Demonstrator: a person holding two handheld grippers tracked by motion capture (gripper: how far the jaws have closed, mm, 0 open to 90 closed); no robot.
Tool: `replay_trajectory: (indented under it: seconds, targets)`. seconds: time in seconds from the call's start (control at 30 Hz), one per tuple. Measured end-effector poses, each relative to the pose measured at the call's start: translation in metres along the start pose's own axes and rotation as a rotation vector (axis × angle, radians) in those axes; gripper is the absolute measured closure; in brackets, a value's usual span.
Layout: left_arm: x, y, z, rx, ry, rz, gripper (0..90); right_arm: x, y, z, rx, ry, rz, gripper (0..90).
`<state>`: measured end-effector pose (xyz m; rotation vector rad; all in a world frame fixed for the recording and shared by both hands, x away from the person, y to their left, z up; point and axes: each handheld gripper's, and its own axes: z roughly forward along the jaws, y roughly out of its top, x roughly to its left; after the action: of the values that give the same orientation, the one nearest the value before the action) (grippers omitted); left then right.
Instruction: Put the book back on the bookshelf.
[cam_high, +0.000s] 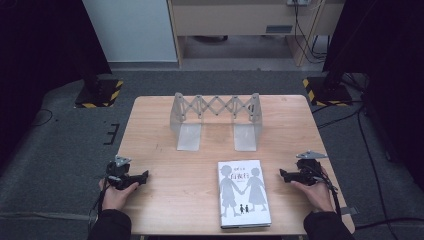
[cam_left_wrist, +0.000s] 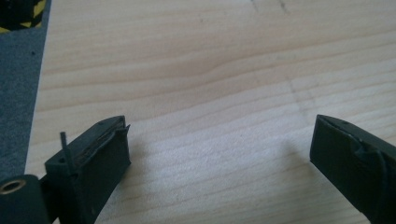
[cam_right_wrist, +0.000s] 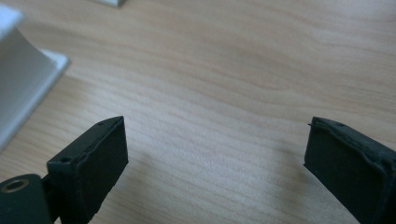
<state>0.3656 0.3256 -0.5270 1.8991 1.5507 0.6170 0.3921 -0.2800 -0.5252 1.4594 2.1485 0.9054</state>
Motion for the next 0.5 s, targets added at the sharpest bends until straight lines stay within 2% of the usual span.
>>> replay_trajectory:
  seconds: [0.07, 0.13, 0.17, 0.27, 0.37, 0.5]
  targets:
    - [-0.001, 0.002, -0.002, -0.013, -0.006, -0.011, 6.6, 0.000, 0.003, -0.005, -0.022, 0.017, 0.046, 7.2]
    - [-0.006, 0.005, -0.008, -0.052, -0.032, -0.042, 6.7, 0.000, 0.004, -0.006, -0.030, 0.017, 0.053, 7.2]
    - [-0.008, 0.006, -0.010, -0.066, -0.037, -0.042, 7.1, 0.001, 0.005, -0.009, -0.047, 0.020, 0.043, 7.6]
    - [-0.016, 0.010, -0.016, -0.098, -0.053, -0.041, 8.2, 0.002, 0.005, -0.014, -0.071, 0.024, 0.057, 8.9]
    - [-0.024, 0.013, -0.020, -0.119, -0.063, -0.034, 8.9, 0.002, 0.005, -0.018, -0.085, 0.047, 0.070, 11.3]
    - [-0.038, 0.017, -0.026, -0.156, -0.097, -0.036, 10.3, 0.004, 0.005, -0.021, -0.088, 0.075, 0.086, 11.6]
